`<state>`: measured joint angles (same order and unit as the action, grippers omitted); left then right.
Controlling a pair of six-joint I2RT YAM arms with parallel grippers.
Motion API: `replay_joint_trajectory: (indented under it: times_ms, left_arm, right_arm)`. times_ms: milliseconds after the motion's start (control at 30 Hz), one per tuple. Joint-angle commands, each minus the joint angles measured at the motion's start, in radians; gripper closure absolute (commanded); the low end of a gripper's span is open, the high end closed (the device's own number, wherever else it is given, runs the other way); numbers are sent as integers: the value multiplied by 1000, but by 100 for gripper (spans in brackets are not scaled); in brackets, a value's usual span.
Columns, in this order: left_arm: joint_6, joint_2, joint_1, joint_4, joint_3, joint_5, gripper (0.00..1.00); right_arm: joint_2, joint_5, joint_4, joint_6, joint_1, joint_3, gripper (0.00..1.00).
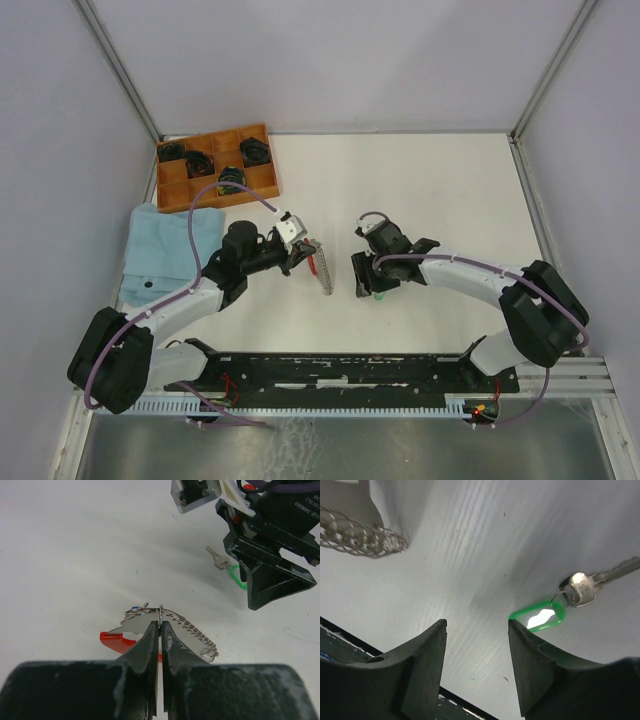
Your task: Put the keys on the keyring
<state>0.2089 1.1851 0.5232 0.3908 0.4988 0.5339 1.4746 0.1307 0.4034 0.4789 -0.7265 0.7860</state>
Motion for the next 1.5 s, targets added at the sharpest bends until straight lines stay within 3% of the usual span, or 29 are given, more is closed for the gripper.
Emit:
replay_joint_trajectory:
  times_ms: [0, 200, 433, 533, 933, 1333, 1467]
  left_arm:
    - [30, -4, -3, -1, 37, 18, 97]
    - [30, -4, -3, -3, 37, 20, 97]
    - [30, -4, -3, -4, 37, 18, 97]
    - [33, -4, -3, -6, 37, 18, 97]
    - [32, -7, -3, -6, 37, 24, 97]
    - [33, -7, -2, -6, 39, 26, 97]
    - [33, -7, -3, -6, 39, 28, 97]
  right_arm:
    - [14, -33, 34, -95, 2, 137, 40]
    - [41, -33, 54, -187, 114, 204, 44]
    - [180, -37, 37, -215, 174, 265, 66]
    - [214, -51, 43, -210, 182, 266, 70]
    - [193, -126, 140, -160, 197, 149, 71]
    - [24, -81, 206, -89, 198, 58, 71]
    - [-41, -50, 219, -140, 198, 61, 64]
